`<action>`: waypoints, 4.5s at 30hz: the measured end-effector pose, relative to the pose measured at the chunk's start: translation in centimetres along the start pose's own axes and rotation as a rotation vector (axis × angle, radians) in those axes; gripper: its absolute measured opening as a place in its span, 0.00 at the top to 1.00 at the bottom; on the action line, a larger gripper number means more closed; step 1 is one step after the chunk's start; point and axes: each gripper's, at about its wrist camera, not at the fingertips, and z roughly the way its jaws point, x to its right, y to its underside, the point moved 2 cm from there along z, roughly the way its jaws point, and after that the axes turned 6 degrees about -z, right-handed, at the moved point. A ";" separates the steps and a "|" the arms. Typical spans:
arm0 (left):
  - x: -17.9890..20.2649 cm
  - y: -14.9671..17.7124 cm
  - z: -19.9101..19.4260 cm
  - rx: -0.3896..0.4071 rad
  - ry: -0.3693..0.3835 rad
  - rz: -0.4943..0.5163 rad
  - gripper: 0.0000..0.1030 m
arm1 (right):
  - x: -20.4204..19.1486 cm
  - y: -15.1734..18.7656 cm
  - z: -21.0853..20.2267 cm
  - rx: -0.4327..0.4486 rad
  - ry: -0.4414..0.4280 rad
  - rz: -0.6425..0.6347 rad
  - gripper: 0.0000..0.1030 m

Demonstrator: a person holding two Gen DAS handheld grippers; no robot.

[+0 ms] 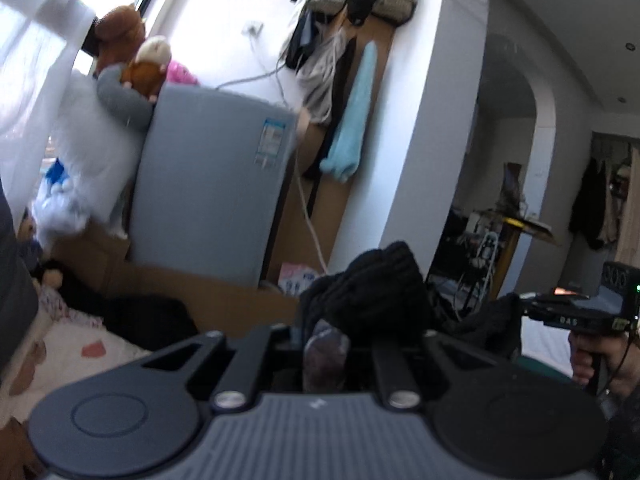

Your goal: Fold clothes

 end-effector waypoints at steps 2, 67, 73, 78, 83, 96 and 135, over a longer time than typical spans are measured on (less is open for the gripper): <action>-1.1 0.6 1.0 -0.013 -0.007 -0.018 0.90 | 0.2 0.9 1.2 -0.014 0.002 0.013 0.96; -34.7 12.0 48.0 -0.512 -0.285 -0.262 0.90 | 16.1 21.1 55.6 -0.590 0.141 0.176 0.96; -35.6 12.2 51.5 -0.529 -0.324 -0.238 0.90 | 17.7 21.6 59.1 -0.622 0.163 0.141 0.96; -35.5 13.8 52.3 -0.579 -0.376 -0.265 0.77 | 17.5 24.6 61.6 -0.738 0.179 0.111 0.90; -35.3 13.9 50.3 -0.571 -0.387 -0.314 0.38 | 17.9 24.9 59.9 -0.710 0.235 0.185 0.56; -30.5 14.1 37.2 -0.537 -0.410 -0.293 0.30 | 14.8 21.9 50.1 -0.609 0.202 0.211 0.52; -21.8 24.8 16.3 -0.623 -0.447 -0.448 1.00 | 5.7 21.8 23.9 -0.484 0.110 0.294 0.51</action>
